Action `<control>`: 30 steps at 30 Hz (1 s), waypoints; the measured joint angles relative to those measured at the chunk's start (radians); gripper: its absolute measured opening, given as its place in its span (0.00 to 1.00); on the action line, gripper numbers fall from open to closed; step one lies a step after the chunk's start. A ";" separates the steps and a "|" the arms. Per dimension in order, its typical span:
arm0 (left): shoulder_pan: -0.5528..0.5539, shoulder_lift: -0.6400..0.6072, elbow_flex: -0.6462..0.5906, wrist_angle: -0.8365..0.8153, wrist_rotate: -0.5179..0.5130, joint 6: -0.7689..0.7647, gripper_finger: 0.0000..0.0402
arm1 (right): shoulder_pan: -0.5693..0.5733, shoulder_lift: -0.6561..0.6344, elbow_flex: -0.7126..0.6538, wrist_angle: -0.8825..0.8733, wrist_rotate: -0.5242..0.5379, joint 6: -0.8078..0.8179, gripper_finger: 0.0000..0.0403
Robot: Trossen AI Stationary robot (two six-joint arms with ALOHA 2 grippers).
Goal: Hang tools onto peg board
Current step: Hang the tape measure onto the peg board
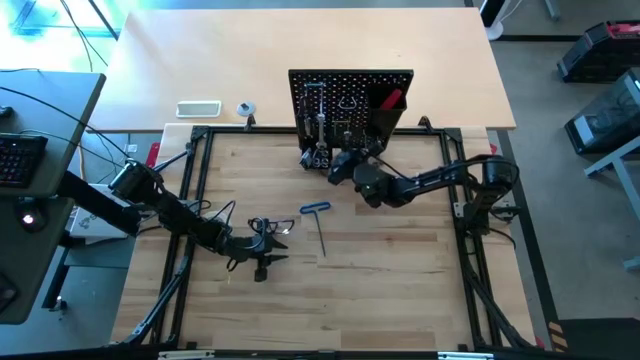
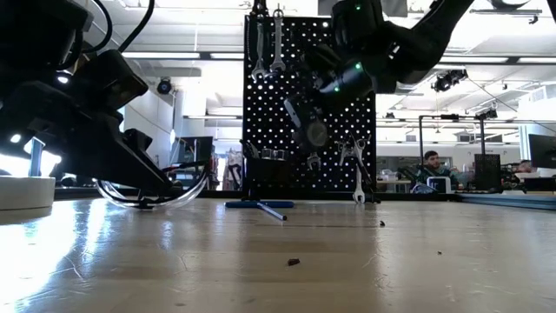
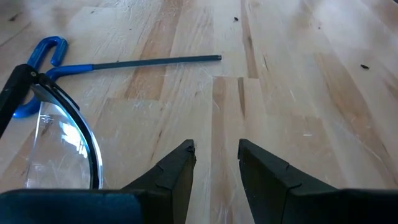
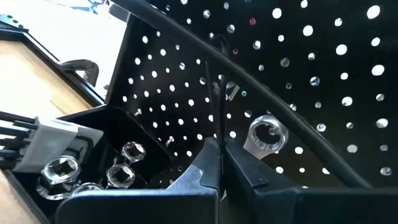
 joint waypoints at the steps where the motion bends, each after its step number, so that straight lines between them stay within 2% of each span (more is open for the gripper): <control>1: 0.000 0.000 0.000 0.000 0.000 0.000 0.29 | -0.004 0.000 0.000 -0.009 -0.004 0.012 0.00; 9: 0.000 0.000 0.000 0.000 -0.002 0.011 0.29 | -0.022 0.000 0.000 -0.070 -0.017 0.069 0.00; 30: 0.000 0.000 0.000 0.008 -0.004 0.009 0.29 | -0.071 0.000 0.000 -0.080 -0.082 0.136 0.00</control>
